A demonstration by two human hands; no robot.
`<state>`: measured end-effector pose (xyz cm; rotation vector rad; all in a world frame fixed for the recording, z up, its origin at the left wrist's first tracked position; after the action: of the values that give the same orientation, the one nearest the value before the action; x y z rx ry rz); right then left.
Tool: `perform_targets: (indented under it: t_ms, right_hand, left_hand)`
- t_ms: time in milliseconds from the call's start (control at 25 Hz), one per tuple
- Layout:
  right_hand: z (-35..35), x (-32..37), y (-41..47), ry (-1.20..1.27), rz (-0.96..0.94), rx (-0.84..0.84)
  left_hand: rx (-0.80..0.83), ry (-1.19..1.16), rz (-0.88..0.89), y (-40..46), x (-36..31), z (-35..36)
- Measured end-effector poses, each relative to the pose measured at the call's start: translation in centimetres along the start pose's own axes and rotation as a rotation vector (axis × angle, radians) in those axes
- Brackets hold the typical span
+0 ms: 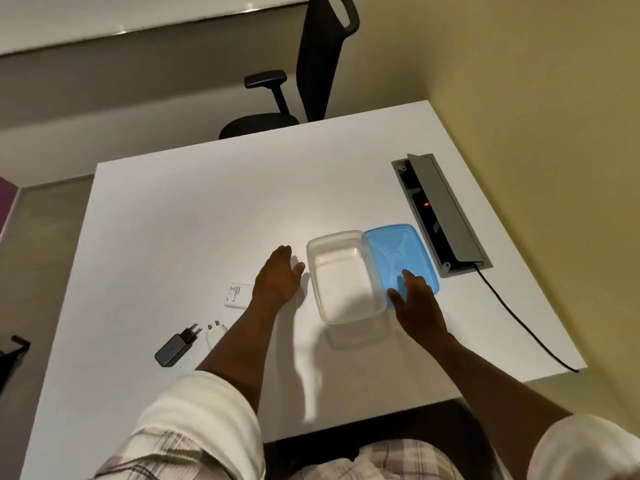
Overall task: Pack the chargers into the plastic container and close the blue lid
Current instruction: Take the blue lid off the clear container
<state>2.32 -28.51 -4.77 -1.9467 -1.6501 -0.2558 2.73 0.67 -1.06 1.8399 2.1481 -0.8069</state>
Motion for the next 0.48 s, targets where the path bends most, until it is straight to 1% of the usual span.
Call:
perform_targets:
  t_ms: [80, 160, 280, 400, 480]
  right_hand:
    - [0.3, -0.7, -0.1, 0.150, 0.147, 0.053]
    - [1.2, -1.5, -0.7, 0.253, 0.281, 0.158]
    - [2.3, -2.2, -1.5, 0.575, 0.454, 0.326]
    - [2.7, -2.0, -1.8, 0.773, 0.520, 0.363]
    - [2.8, -1.7, -1.7, 0.820, 0.517, 0.352]
  left_hand:
    - [0.003, -0.011, 0.018, 1.4, -0.6, 0.1]
    - [0.030, -0.027, 0.018, 2.9, -1.5, 0.0]
    - [0.060, -0.038, 0.006, 4.9, -2.6, 0.4]
    - [0.111, -0.025, 0.026, 6.6, -3.5, 0.9]
    - [0.156, -0.015, 0.023, 7.4, -3.8, 1.3]
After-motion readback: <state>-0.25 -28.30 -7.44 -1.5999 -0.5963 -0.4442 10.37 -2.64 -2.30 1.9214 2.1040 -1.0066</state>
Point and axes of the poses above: each hand's wrist, its own y-axis towards the middle knuckle, its own z-axis out of the palm, x = y × z, the point moved 3 cm from there along y, towards the middle knuckle, and after that the axes turned 10 degrees about z, right-handed, at the moved point
